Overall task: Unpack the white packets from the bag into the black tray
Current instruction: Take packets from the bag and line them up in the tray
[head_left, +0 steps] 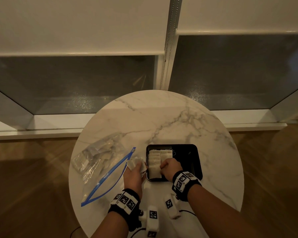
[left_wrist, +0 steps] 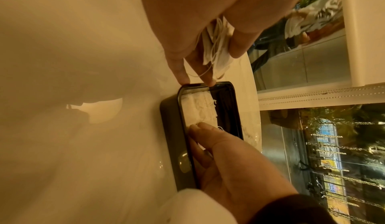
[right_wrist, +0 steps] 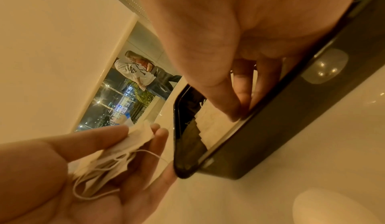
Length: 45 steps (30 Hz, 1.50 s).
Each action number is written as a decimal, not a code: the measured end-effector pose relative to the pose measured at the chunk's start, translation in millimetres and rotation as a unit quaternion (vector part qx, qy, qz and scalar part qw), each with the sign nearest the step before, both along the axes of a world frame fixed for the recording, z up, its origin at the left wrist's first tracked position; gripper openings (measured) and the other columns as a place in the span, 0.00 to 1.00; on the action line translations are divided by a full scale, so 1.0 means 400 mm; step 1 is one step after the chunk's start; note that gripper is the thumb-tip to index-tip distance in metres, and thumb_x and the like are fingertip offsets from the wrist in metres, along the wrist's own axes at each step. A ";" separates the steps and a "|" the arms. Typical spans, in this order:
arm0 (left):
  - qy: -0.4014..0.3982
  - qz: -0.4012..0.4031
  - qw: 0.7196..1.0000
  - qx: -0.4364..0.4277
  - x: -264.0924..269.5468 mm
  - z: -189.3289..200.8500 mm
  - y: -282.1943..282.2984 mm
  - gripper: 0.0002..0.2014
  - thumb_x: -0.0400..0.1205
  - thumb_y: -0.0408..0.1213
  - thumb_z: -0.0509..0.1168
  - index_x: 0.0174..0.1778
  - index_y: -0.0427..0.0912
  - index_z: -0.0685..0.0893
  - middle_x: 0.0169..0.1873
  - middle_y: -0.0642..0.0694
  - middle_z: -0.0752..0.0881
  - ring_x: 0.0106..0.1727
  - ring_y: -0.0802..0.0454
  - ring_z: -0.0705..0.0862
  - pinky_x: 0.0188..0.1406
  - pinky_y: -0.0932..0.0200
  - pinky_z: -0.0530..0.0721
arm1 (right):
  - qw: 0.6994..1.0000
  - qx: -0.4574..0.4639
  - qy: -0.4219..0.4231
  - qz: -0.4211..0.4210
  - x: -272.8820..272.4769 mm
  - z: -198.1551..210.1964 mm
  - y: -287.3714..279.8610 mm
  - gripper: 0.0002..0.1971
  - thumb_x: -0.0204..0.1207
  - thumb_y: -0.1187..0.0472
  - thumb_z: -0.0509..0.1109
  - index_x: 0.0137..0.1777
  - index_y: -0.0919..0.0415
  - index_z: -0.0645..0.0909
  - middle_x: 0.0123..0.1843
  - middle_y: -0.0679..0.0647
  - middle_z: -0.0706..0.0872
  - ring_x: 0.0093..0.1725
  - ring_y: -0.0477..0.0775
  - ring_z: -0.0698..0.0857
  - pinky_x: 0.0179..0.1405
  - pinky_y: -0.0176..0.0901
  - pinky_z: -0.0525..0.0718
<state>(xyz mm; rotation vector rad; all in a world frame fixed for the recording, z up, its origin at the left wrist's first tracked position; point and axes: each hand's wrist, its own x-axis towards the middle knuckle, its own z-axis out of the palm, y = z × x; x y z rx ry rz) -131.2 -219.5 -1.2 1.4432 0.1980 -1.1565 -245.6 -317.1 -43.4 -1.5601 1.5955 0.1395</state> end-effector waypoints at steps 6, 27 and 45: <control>-0.002 0.005 1.000 0.007 0.002 -0.007 0.000 0.07 0.86 0.34 0.66 0.59 0.41 0.85 0.51 0.39 0.90 0.50 0.46 0.88 0.46 0.53 0.86 | 1.000 -0.014 0.012 0.004 -0.002 -0.005 -0.007 0.09 0.69 0.63 0.76 0.45 0.50 0.81 0.46 0.48 0.83 0.46 0.50 0.81 0.45 0.35 0.80; -0.020 -0.006 0.999 0.024 -0.011 -0.010 0.000 0.09 0.86 0.36 0.66 0.61 0.43 0.85 0.53 0.41 0.90 0.53 0.45 0.88 0.45 0.52 0.86 | 0.999 0.010 0.032 0.037 -0.014 -0.034 -0.014 0.14 0.64 0.61 0.81 0.39 0.46 0.78 0.46 0.48 0.84 0.46 0.51 0.85 0.45 0.40 0.86; -0.085 -0.097 0.988 -0.087 -0.011 0.091 0.070 0.13 0.82 0.33 0.71 0.63 0.37 0.86 0.53 0.37 0.92 0.53 0.42 0.91 0.45 0.53 0.90 | 0.951 0.077 -0.297 -0.029 -0.037 0.199 0.056 0.09 0.77 0.52 0.74 0.53 0.54 0.87 0.46 0.51 0.90 0.44 0.46 0.87 0.40 0.38 0.86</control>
